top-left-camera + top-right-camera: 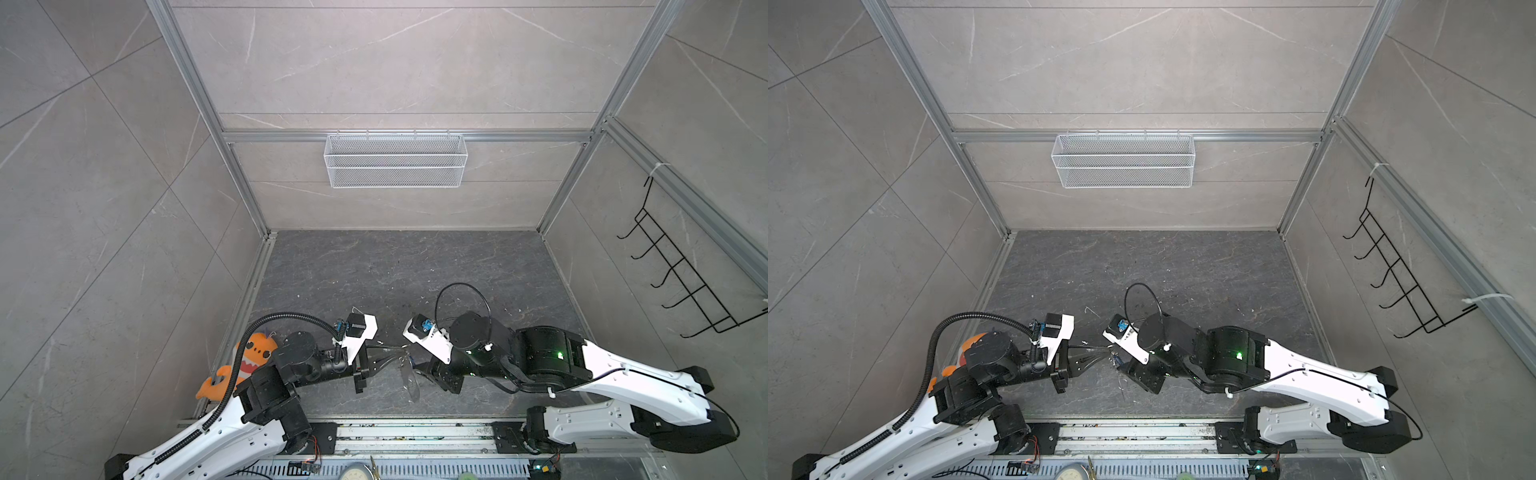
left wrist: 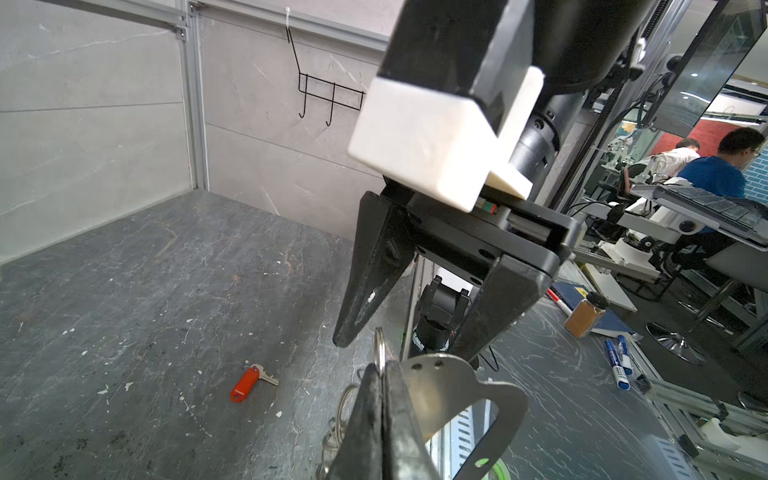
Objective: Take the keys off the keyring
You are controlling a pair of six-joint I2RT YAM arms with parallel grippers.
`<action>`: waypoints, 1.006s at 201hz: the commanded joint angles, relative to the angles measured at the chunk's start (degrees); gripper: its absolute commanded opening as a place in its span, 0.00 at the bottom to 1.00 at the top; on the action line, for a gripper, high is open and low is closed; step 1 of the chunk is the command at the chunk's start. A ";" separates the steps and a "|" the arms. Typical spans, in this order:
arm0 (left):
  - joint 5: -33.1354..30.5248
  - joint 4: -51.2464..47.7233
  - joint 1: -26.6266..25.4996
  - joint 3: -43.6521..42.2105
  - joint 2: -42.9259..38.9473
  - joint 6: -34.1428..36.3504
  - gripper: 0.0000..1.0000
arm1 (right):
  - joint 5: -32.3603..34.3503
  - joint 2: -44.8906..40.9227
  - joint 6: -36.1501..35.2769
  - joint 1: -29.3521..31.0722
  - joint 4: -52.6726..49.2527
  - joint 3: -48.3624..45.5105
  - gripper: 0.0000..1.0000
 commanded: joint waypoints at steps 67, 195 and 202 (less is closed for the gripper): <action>6.23 11.45 -0.05 -3.55 -4.94 3.46 0.00 | -2.54 -18.69 -2.55 0.56 35.27 -20.12 0.54; 10.72 13.18 -0.11 -2.82 -2.89 3.18 0.00 | -12.39 -12.68 -4.15 0.53 35.88 -16.40 0.28; 10.72 13.17 -0.11 -2.86 -2.95 3.21 0.00 | -12.41 -12.46 -4.04 0.53 35.58 -16.24 0.27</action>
